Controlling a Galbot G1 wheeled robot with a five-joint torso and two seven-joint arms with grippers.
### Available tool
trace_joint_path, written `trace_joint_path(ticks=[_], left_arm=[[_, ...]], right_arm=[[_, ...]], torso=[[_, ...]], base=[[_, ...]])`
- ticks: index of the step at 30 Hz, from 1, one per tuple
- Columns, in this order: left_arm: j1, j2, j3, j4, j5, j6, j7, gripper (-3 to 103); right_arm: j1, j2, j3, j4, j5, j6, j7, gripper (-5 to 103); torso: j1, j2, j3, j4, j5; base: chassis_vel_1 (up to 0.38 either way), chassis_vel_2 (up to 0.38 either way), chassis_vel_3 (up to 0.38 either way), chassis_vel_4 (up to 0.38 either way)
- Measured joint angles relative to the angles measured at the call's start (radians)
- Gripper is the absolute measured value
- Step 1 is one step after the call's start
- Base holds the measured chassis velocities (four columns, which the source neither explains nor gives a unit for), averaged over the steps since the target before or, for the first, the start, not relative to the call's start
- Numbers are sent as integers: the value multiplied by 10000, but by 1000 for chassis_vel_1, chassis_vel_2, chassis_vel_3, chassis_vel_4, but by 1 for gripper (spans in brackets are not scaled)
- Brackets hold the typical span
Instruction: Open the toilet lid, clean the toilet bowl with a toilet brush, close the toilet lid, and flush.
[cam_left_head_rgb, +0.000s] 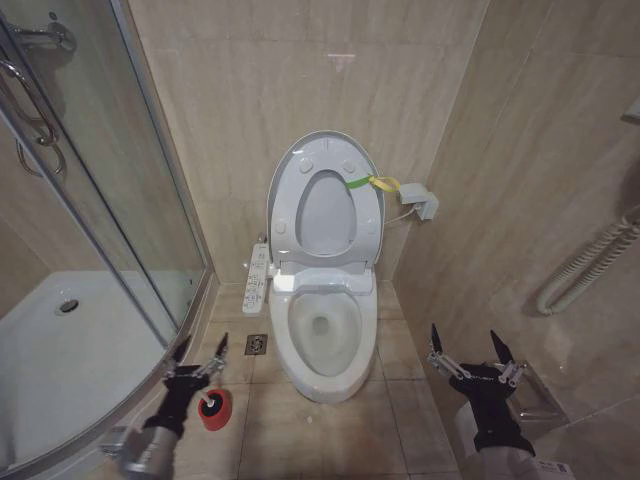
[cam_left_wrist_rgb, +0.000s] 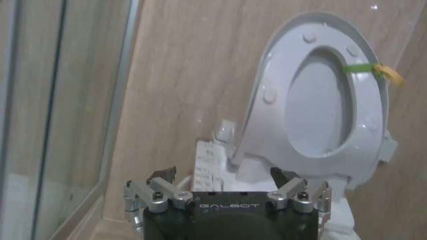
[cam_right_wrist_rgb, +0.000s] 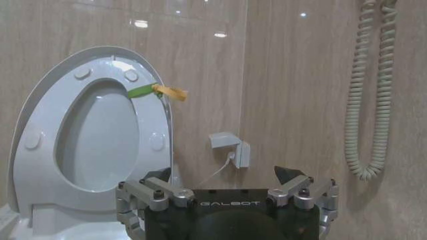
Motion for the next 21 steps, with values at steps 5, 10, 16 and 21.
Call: trace_joint_path(ticks=[5, 10, 16, 21], left_arm=[[225, -279, 190, -109, 448, -109, 7, 93], [482, -420, 134, -508, 690, -105, -49, 93], [998, -595, 98, -1271, 977, -61, -148, 93], [1493, -760, 20, -1781, 1299, -61, -261, 93]], right_arm=[[0, 1, 0, 0, 0, 0, 0, 100], [0, 1, 0, 0, 0, 0, 0, 100], [0, 1, 0, 0, 0, 0, 0, 100], [0, 1, 0, 0, 0, 0, 0, 100]], torso=[[0, 0, 0, 4, 1], [0, 0, 0, 3, 2], [-1, 0, 0, 3, 2], [0, 0, 0, 2, 2]], base=[[0, 0, 0, 0], [0, 0, 0, 0], [0, 0, 0, 0], [0, 0, 0, 0]])
